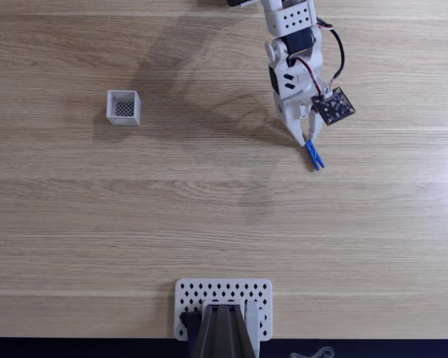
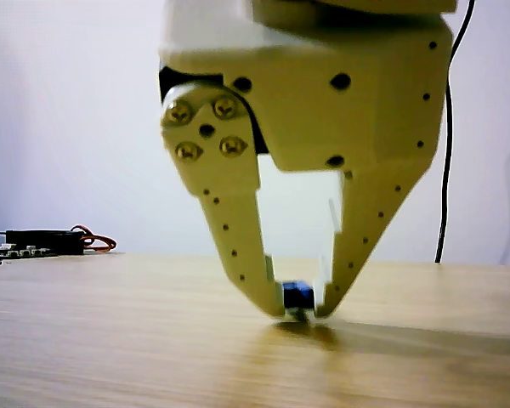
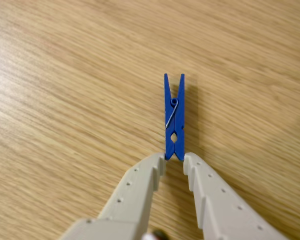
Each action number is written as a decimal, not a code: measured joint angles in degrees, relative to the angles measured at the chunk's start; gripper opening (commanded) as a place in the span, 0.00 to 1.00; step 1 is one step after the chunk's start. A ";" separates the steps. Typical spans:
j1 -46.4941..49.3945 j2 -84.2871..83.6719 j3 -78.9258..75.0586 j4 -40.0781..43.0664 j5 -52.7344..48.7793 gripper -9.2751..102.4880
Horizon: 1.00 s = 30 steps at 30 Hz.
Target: Grasp a peg and put it in the crate.
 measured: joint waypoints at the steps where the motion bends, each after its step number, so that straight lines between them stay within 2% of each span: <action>1: 0.62 0.79 1.05 -1.49 0.00 0.08; 8: 6.06 7.12 12.48 -21.01 0.00 0.08; 15: 15.38 16.35 25.75 -38.94 0.00 0.08; 21: 26.19 27.33 35.16 -44.47 1.05 0.08; 30: 43.59 32.52 41.66 -45.88 14.77 0.08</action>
